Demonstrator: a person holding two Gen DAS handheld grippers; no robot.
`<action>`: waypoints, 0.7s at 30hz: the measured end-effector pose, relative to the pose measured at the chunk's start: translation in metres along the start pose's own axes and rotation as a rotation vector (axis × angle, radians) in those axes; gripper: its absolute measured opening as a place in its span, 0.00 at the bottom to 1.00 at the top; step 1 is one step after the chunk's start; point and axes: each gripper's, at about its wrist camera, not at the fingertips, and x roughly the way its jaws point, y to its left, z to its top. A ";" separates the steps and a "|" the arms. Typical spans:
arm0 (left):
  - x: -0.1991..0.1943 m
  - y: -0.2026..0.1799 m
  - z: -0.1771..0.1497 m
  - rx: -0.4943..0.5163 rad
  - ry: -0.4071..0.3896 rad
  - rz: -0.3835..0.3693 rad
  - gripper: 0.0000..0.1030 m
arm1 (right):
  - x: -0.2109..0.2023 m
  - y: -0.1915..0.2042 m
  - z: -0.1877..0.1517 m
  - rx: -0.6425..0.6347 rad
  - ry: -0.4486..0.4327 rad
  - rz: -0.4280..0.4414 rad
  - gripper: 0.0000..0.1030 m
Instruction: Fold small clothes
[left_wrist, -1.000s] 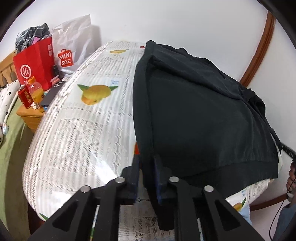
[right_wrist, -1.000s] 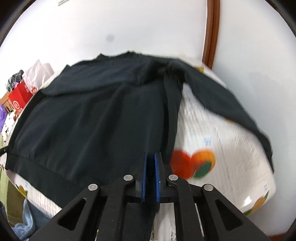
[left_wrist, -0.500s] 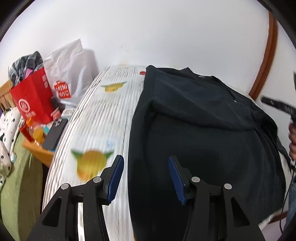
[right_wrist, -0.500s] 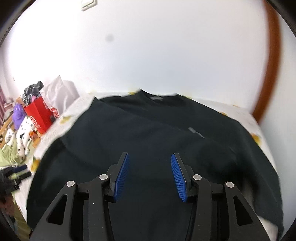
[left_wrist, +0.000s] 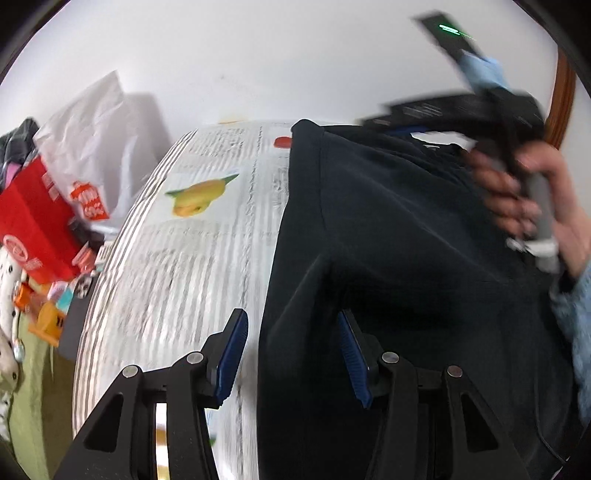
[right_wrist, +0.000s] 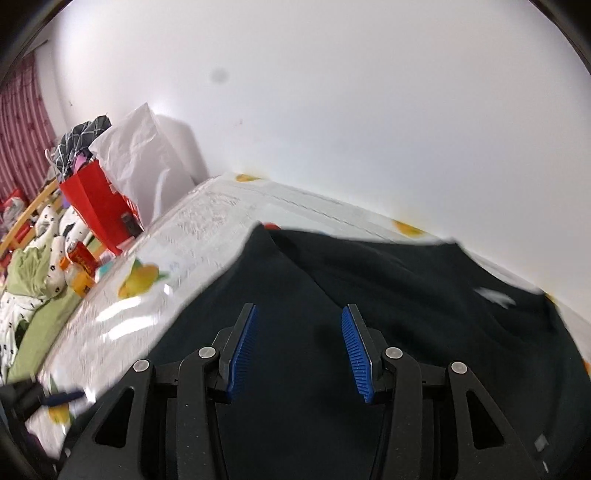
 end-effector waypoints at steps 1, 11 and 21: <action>0.004 -0.002 0.003 0.010 -0.004 0.013 0.46 | 0.012 0.000 0.007 0.009 0.005 0.021 0.45; 0.004 0.023 0.010 -0.132 -0.106 -0.076 0.11 | 0.036 0.004 0.039 0.040 -0.096 0.202 0.09; 0.026 0.050 0.008 -0.263 -0.005 -0.102 0.16 | 0.105 0.029 0.040 0.057 0.021 0.084 0.12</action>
